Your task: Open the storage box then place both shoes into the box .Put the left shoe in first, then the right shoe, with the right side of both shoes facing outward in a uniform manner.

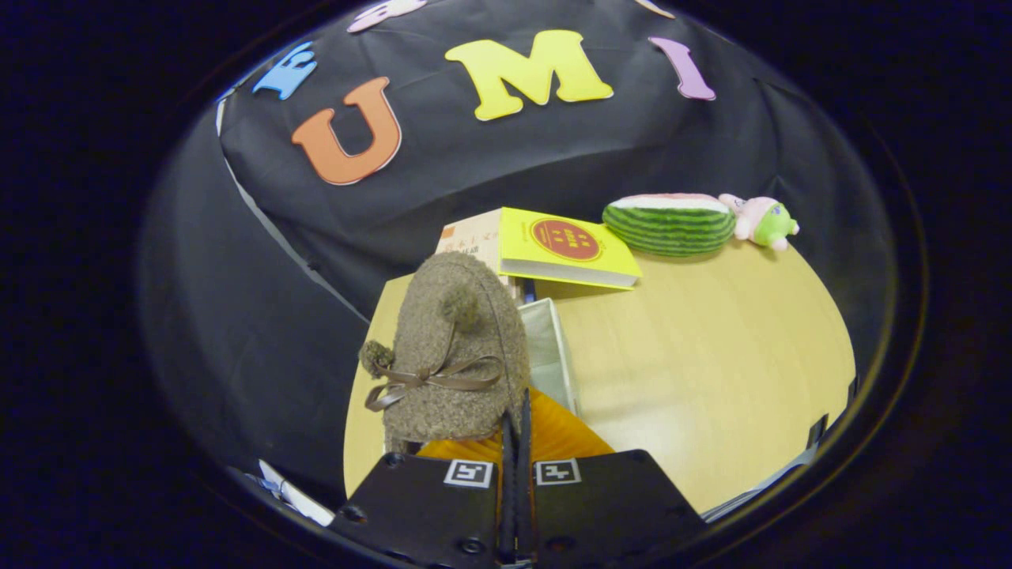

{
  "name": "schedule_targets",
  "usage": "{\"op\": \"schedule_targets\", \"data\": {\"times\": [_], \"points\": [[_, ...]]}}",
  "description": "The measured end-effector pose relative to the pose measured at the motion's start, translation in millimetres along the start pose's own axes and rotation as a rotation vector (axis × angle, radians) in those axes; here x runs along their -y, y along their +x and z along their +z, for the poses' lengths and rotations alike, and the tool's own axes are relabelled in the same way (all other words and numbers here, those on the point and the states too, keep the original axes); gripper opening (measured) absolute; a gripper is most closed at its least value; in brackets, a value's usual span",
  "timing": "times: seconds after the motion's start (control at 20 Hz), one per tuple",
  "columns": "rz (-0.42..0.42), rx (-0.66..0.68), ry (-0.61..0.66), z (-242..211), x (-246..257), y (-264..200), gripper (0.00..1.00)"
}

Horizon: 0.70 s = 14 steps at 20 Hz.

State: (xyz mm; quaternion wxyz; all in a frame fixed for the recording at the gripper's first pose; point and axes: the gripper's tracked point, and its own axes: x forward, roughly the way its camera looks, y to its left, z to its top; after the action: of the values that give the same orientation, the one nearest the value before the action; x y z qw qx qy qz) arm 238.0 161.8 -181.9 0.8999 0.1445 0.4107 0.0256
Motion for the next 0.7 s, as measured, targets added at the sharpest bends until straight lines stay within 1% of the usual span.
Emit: {"op": "schedule_targets", "data": {"times": [0.25,0.3,0.45,0.5,0.6,0.7], "points": [[-0.081,0.062,-0.029,0.2,16.2,14.8,0.06],[-0.085,0.072,-0.033,0.2,17.7,17.5,0.07],[-0.051,0.045,-0.006,-9.7,15.8,23.7,0.07],[-0.029,0.050,0.001,-6.7,13.7,23.9,0.10],[-0.068,0.072,-0.016,-5.6,24.0,24.7,0.32],[-0.080,0.127,-0.028,6.1,25.5,20.9,0.54]]}}
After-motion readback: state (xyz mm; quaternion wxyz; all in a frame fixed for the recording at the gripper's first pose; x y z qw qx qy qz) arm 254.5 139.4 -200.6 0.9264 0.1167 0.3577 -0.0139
